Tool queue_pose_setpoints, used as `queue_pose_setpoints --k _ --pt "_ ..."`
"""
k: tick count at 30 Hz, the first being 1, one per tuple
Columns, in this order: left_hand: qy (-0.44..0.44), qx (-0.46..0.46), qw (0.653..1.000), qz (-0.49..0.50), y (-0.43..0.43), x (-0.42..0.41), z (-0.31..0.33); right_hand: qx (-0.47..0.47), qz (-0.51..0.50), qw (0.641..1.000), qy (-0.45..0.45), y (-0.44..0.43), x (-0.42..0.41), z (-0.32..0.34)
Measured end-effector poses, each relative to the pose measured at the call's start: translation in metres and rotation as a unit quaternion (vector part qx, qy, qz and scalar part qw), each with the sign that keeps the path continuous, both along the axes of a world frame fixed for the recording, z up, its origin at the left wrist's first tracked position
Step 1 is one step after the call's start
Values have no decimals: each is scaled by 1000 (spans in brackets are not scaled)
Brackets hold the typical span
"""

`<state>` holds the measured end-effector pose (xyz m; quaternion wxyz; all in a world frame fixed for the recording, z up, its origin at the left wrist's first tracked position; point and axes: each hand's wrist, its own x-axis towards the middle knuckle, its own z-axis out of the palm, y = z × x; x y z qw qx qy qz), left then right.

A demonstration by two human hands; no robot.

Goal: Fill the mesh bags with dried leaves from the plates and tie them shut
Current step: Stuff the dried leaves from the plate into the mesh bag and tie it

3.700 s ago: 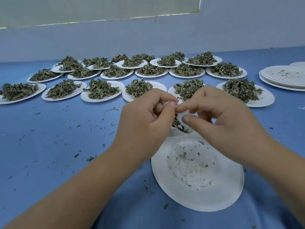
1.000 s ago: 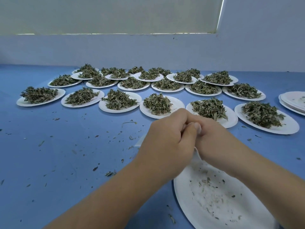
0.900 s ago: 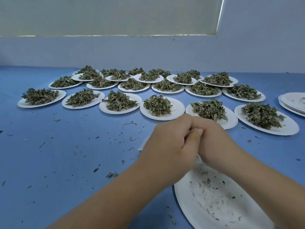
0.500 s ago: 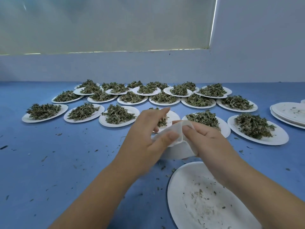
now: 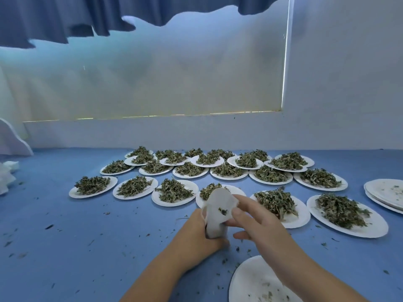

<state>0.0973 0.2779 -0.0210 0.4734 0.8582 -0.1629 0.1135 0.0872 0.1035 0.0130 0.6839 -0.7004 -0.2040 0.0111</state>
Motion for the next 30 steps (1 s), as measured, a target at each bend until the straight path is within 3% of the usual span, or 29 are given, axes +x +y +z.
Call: queue_pose_setpoints --k 8,12,19,21,26,30 --pt "-55 -27 998 33 51 -18 5 -127 87 988 -2 67 -2 17" --pt "-66 -24 994 80 122 -46 17 -115 146 982 -17 143 -12 27" --pt "-50 2 972 228 273 -131 35 -51 236 968 72 321 -50 22" --pt "-31 -8 950 311 314 -152 34 -32 271 955 112 367 -62 16" --pt "18 -44 856 515 408 -183 13 16 340 906 254 432 -77 -9" --pt "11 -28 819 572 454 -184 -5 125 326 861 370 432 -61 -26"
